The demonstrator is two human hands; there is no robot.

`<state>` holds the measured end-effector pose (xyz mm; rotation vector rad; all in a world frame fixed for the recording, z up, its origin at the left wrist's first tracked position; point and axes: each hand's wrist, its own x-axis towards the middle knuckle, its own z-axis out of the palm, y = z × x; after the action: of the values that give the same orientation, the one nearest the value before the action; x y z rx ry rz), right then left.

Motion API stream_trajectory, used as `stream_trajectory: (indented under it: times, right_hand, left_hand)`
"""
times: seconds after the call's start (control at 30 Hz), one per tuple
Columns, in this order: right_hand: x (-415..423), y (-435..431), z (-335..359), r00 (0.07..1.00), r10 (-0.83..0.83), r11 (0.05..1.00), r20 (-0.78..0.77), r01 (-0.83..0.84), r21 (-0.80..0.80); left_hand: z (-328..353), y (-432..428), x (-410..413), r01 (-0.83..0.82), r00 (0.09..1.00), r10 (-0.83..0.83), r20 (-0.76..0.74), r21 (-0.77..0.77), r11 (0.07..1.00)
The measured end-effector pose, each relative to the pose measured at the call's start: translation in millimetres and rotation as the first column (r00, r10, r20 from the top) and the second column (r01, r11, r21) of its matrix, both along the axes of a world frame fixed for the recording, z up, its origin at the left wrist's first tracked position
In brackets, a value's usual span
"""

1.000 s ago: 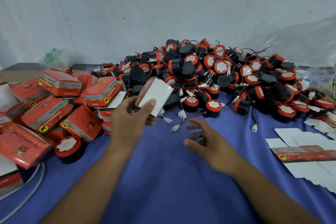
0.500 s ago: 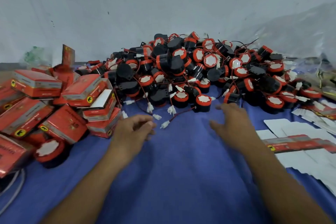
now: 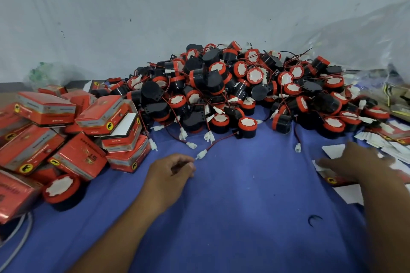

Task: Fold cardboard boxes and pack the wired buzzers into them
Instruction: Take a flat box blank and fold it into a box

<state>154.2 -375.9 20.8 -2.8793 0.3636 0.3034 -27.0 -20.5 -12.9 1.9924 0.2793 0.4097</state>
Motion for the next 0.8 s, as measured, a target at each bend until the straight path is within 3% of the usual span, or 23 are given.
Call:
stream_trajectory:
  times: [0.17,0.27,0.37,0.43,0.5,0.57,0.6,0.67,0.73,0.8]
  right_hand:
    - [2,9,-8,0.998,0.060,0.995,-0.004,-0.060,-0.082]
    - [-2,25,-6,0.987,0.087,0.996,0.133,-0.090,0.016]
    - [-9,30,2,0.928,0.078,0.942,0.364,-0.188,0.278]
    - [-20,38,13,0.887,-0.047,0.793,0.460,-0.247,0.557]
    - [-32,58,24,0.903,-0.210,0.452,0.375,-0.251,0.856]
    - [-48,90,26,0.955,-0.204,0.087,0.213,-0.199,0.976]
    - [-56,108,23,0.969,-0.157,0.010,0.191,-0.191,0.981]
    - [-75,142,8,0.958,-0.012,0.055,0.286,-0.285,0.957]
    - [-94,169,-12,0.862,0.212,0.253,0.460,-0.503,0.826]
    - [-104,182,-28,0.709,0.454,0.432,0.540,-0.705,0.562]
  left_hand:
    - [1,-1,-2,0.012,1.000,-0.012,0.022,0.010,1.000]
    - [1,-1,-3,0.016,1.000,-0.016,0.023,0.019,1.000]
    - [3,-1,-3,0.016,1.000,-0.017,0.026,0.026,1.000]
    - [4,-4,-5,0.032,0.998,-0.034,0.046,0.035,0.999]
    - [6,-5,-6,0.075,0.995,-0.075,0.065,0.002,0.997]
    - [8,-10,-8,0.151,0.987,-0.143,0.079,-0.098,0.984]
    - [10,-14,-9,0.204,0.977,-0.191,0.091,-0.160,0.966]
    - [12,-24,-8,0.291,0.956,-0.264,0.130,-0.293,0.911]
    - [10,-29,-10,0.355,0.935,-0.304,0.183,-0.451,0.819]
    - [14,-35,-13,0.331,0.943,-0.281,0.179,-0.588,0.738]
